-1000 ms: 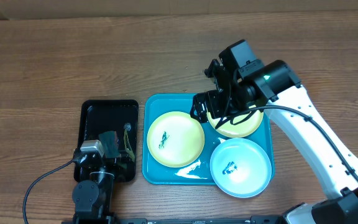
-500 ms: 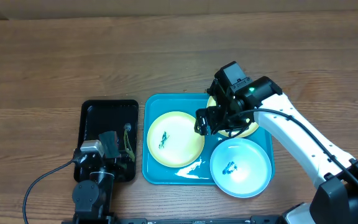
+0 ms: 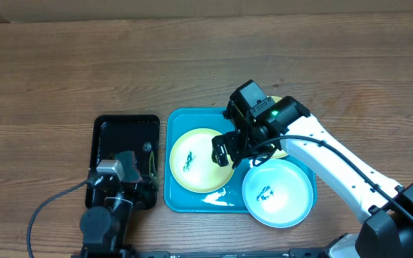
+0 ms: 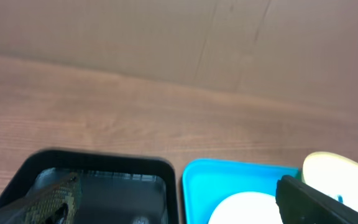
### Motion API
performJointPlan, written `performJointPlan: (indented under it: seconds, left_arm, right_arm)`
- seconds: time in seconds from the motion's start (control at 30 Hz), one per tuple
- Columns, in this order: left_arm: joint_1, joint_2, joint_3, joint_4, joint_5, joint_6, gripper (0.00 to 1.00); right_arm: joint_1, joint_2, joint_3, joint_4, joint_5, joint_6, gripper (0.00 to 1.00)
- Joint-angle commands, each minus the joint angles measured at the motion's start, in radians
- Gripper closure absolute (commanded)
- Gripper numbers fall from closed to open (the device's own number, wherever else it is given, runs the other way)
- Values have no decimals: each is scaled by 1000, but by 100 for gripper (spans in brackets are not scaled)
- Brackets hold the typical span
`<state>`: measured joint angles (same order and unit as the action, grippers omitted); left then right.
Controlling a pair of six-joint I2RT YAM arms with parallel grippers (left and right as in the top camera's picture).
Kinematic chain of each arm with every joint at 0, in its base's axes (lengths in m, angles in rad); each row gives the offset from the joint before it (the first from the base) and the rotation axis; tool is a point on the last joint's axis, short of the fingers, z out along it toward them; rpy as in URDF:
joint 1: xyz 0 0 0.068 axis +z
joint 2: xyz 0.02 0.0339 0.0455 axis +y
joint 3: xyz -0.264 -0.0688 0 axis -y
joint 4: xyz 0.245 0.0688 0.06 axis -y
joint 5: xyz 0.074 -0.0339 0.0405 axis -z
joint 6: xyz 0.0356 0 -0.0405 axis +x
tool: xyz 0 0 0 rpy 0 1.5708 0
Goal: Clean dirty plates on tray and stack at the side
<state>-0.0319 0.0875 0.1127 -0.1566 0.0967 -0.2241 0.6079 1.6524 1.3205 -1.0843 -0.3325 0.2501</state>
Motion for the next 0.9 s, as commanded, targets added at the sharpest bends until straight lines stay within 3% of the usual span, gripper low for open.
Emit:
performJointPlan:
  seconds: [0.0,0.2,0.53,0.87]
  left_arm:
    - [6,122,147,-38,-6,73,0]
    - [6,504,461,-191,-22,79,0]
    - [5,1089,1099,-722,13,79,0]
    - [5,1249,1174,-842,31,67,0]
  right_arm:
    - [0,-2,0,14,10,1,0]
    - [0,-2,0,42,29,17,0]
    - [0,76,0,51,40,69,0]
    - [-2,147,-2,71,41,148,2]
